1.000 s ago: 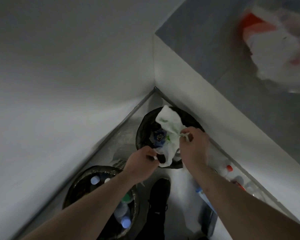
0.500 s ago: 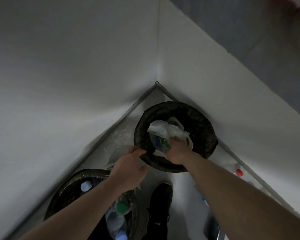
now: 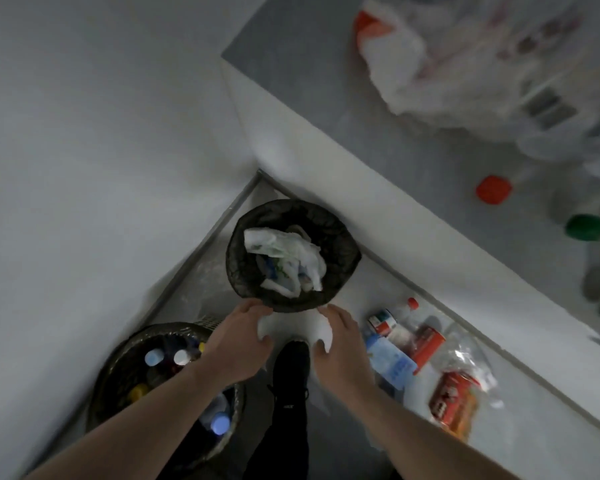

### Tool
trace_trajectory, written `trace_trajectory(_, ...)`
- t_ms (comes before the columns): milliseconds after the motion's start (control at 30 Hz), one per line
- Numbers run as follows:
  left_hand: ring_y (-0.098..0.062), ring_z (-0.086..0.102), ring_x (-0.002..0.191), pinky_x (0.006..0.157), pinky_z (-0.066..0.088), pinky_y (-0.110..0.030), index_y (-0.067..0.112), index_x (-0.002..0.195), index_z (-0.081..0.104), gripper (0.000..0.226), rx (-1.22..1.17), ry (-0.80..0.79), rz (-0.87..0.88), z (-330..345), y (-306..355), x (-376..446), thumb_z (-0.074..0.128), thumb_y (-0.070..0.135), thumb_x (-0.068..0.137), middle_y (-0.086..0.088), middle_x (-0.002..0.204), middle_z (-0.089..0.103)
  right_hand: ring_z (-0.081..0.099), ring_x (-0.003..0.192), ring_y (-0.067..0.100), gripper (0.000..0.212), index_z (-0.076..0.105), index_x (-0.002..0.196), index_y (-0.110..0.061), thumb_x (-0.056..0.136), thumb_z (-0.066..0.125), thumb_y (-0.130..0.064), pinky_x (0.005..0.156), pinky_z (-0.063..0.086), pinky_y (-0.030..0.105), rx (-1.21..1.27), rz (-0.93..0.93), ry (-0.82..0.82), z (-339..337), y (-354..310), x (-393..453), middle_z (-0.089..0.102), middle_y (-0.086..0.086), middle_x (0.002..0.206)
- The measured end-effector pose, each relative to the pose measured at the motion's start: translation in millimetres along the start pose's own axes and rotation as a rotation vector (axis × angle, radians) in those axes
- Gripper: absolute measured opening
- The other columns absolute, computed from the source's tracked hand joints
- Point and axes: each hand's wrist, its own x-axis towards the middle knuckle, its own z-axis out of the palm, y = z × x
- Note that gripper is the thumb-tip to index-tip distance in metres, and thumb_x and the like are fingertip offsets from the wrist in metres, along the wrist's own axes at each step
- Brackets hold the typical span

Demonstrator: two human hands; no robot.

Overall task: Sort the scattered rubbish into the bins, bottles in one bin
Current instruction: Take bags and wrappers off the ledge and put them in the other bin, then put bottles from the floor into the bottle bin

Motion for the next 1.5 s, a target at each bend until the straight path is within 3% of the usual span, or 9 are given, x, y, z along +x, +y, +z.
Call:
trace_trajectory(233,-0.020,0.053,0.128,0.101,0.042,-0.029,0.024,0.137,0.055,0.047,0.150,-0.072,0.010,59,90,-36,0.060,0.028,0.090,0.006,0.147,0.040,0.041,0.135,0.019,0.061,0.041,0.146,-0.024,0.089,0.063,-0.019,0.107,0.040,0.031,-0.035,0.232,-0.026,-63,104,-92,0.039,-0.004,0.151)
trace_trajectory(400,-0.018,0.055,0.123,0.106,0.041,-0.026,0.023,0.127,0.064,0.044,0.149,-0.057,-0.003,147,152,-65,0.065,0.028,0.083,0.002,0.139,0.049,0.047,0.124,0.015,0.055,0.042,0.142,-0.024,0.092,0.063,-0.022,0.090,0.039,0.021,-0.008,0.292,0.024,-108,192,-160,0.042,-0.006,0.144)
trace_trajectory(567,-0.016,0.051,0.130,0.109,0.037,-0.027,0.021,0.135,0.057,0.047,0.154,-0.098,-0.068,221,226,-128,0.065,0.029,0.089,0.005,0.148,0.040,0.043,0.132,0.025,0.067,0.036,0.147,-0.023,0.086,0.062,-0.020,0.105,0.044,0.037,-0.042,0.352,0.006,-170,267,-251,0.033,-0.001,0.152)
trace_trajectory(733,-0.017,0.043,0.138,0.111,0.034,-0.024,0.017,0.134,0.057,0.046,0.172,-0.099,-0.026,251,307,-216,0.057,0.030,0.090,0.004,0.141,0.045,0.034,0.142,0.024,0.070,0.032,0.150,-0.026,0.087,0.062,-0.018,0.112,0.040,0.036,-0.047,0.377,0.002,-247,305,-341,0.028,-0.002,0.156)
trace_trajectory(900,-0.021,0.033,0.142,0.114,0.035,-0.034,0.026,0.145,0.047,0.053,0.300,-0.114,0.055,259,375,-268,0.056,0.035,0.094,0.005,0.158,0.026,0.010,0.154,0.023,0.077,0.021,0.158,-0.028,0.093,0.061,-0.025,0.119,0.030,0.038,-0.069,0.408,-0.008,-295,327,-388,0.009,-0.002,0.167)
trace_trajectory(1000,-0.025,0.017,0.150,0.119,0.026,-0.039,0.027,0.151,0.038,0.062,0.429,-0.151,0.084,262,391,-269,0.054,0.040,0.093,-0.001,0.165,0.012,0.006,0.155,0.026,0.079,0.015,0.160,-0.029,0.093,0.058,-0.026,0.121,0.026,0.040,-0.103,0.433,-0.019,-302,337,-402,0.003,-0.001,0.169)
trace_trajectory(1200,-0.030,0.008,0.153,0.122,0.018,-0.043,0.023,0.157,0.025,0.075,0.588,-0.134,0.115,272,397,-251,0.056,0.047,0.093,-0.008,0.167,0.002,0.001,0.156,0.029,0.081,0.009,0.160,-0.030,0.095,0.057,-0.027,0.122,0.024,0.041,-0.148,0.462,-0.078,-291,345,-414,-0.003,-0.002,0.169)
trace_trajectory(1500,-0.034,0.006,0.154,0.123,0.018,-0.047,0.024,0.155,0.030,0.073,0.581,-0.199,0.040,255,344,-267,0.057,0.050,0.092,-0.010,0.168,0.001,0.003,0.156,0.025,0.080,0.015,0.160,-0.028,0.093,0.059,-0.025,0.120,0.027,0.043,-0.121,0.480,-0.065,-294,319,-413,0.000,-0.002,0.169)
